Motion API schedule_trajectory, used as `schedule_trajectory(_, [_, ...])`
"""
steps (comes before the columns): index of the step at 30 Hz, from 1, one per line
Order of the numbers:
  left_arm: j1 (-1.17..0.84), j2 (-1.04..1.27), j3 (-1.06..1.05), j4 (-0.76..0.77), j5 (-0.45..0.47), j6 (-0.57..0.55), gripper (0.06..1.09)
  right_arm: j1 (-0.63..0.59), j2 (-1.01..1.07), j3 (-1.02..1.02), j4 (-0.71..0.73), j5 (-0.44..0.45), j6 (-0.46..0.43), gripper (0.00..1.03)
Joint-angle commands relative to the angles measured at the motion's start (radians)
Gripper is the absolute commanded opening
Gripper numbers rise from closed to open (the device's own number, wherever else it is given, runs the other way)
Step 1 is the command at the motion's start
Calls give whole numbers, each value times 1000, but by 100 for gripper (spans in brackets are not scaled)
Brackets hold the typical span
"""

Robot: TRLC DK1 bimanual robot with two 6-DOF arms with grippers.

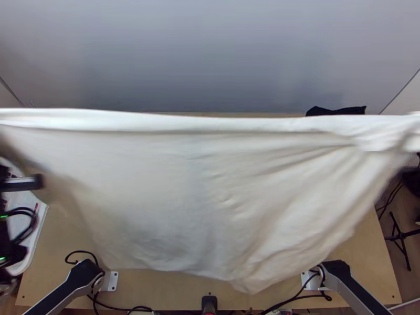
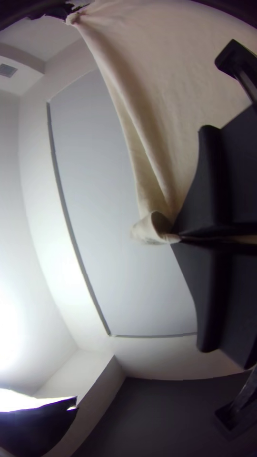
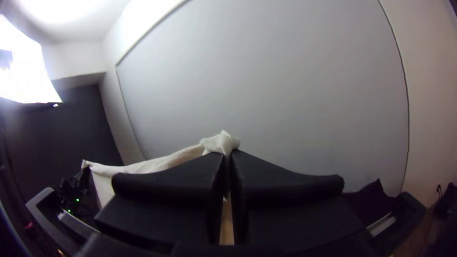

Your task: Fold the t-shirt

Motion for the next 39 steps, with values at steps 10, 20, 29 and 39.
schedule_trajectory(10, [-18,32,-519,19,81,-165,9,7,-67,-949,391,4,-110,3])
schedule_trajectory(20, [314,497,-476,297,303,-215,9,7,405,-978,809,29,-179,3])
schedule_trajectory(29, [456,1164,-94,472,356,-217,9,5,939,-569,876,66,-193,3])
schedule_trajectory(39, [418,1479,157,473,291,-177,9,-6,1194,-263,873,135,-207,3])
